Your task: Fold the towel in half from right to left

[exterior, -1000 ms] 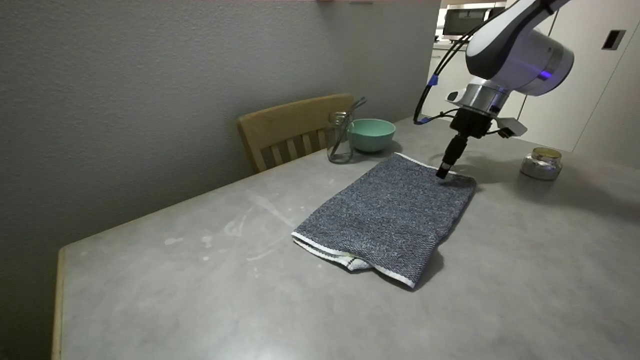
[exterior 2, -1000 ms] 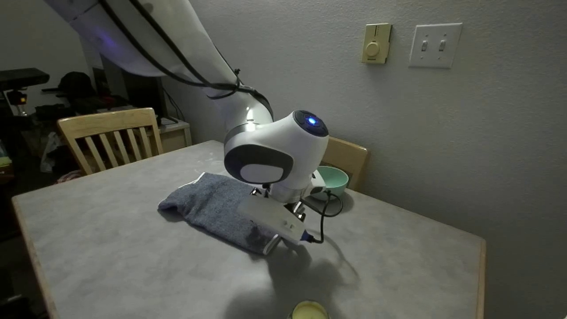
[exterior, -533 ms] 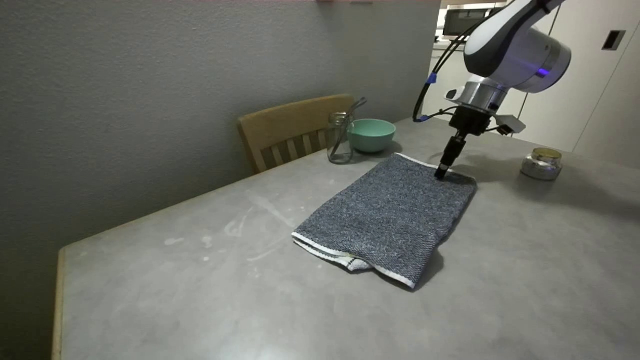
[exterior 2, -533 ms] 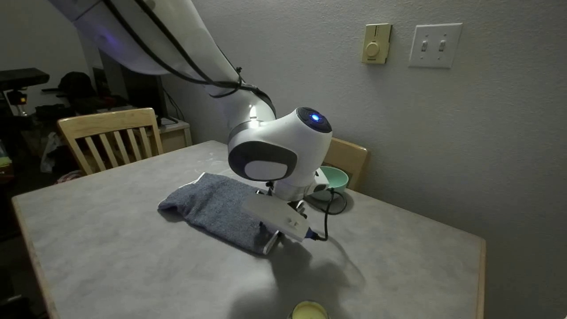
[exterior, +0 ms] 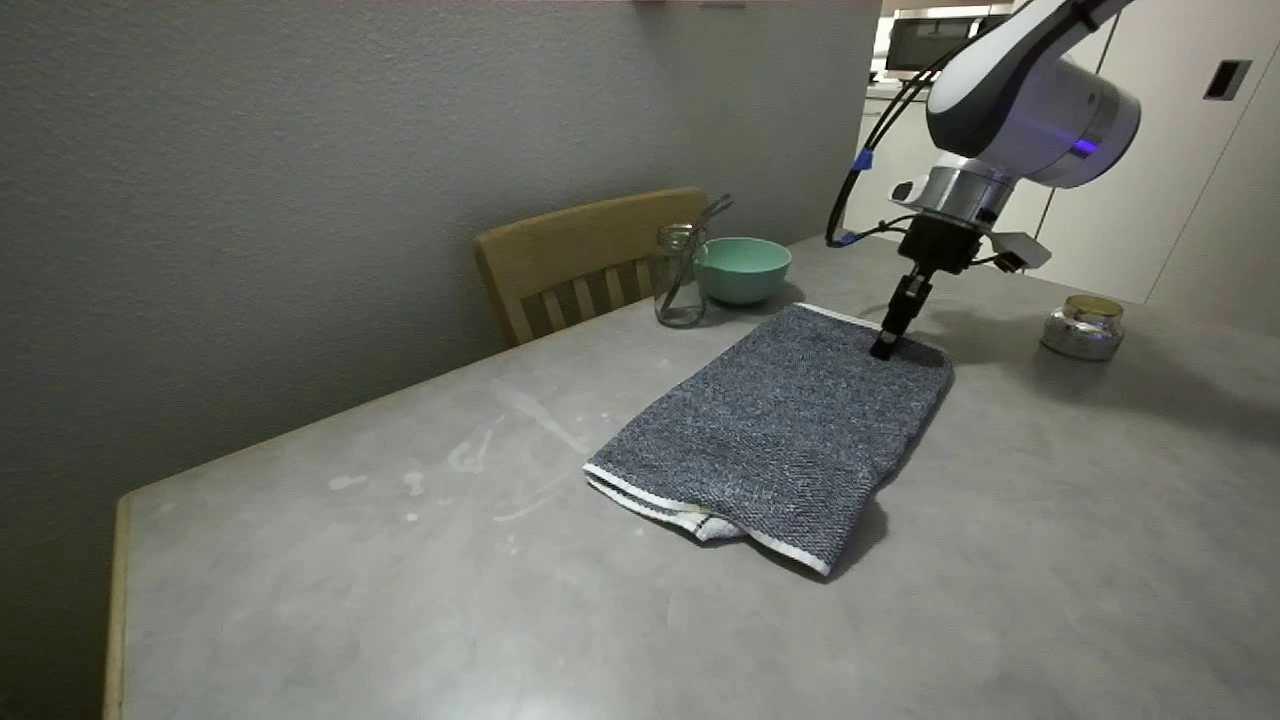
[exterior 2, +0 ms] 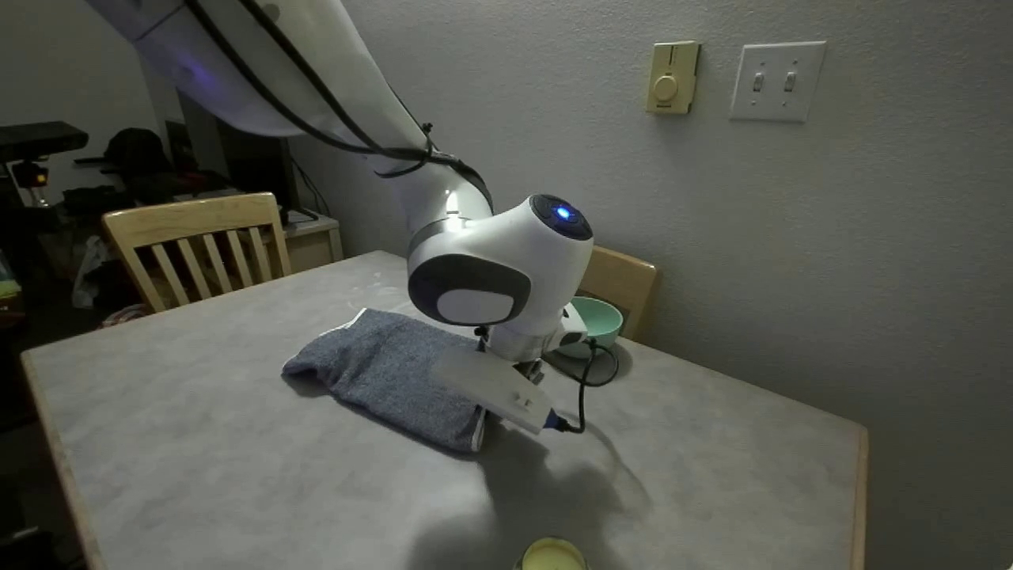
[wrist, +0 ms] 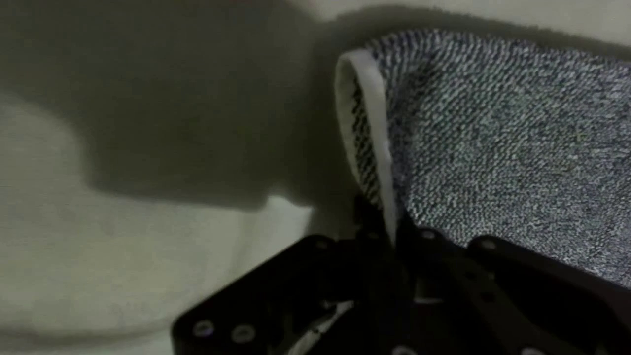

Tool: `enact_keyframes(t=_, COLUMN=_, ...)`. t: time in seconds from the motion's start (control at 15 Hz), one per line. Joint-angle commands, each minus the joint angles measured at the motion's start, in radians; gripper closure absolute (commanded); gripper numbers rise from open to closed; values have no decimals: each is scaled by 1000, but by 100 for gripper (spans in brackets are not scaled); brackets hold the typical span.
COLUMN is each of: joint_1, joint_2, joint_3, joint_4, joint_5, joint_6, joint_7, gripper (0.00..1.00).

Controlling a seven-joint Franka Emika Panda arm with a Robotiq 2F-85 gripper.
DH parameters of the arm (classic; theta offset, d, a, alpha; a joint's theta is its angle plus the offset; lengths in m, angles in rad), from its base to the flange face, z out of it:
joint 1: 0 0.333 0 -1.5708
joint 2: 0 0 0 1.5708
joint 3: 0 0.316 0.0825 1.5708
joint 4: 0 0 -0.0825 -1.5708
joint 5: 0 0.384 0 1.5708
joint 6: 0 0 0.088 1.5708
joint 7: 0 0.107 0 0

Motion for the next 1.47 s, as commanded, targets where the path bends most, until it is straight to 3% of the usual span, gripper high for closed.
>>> enact_keyframes(t=0.0, joint_1=73, joint_2=-67, joint_3=-68, joint_4=-59, joint_5=-48, joint_6=37, joint_7=64, gripper=98)
enact_keyframes(t=0.27, joint_1=216, joint_2=-189, joint_3=-198, joint_4=-144, joint_5=-238, joint_6=55, joint_7=301, gripper=98)
enact_keyframes(t=0.4, joint_1=257, joint_2=-248, joint_3=-223, joint_4=-170, joint_5=-323, joint_6=11, joint_7=403, gripper=98)
enact_keyframes(t=0.87, joint_1=313, joint_2=-381, joint_3=-156, joint_4=-195, joint_5=-391, joint_6=-64, joint_7=409, gripper=98)
enact_keyframes(t=1.4, joint_1=422, joint_2=-349, joint_3=-118, joint_4=-103, joint_5=-484, joint_6=-182, joint_7=410, gripper=98)
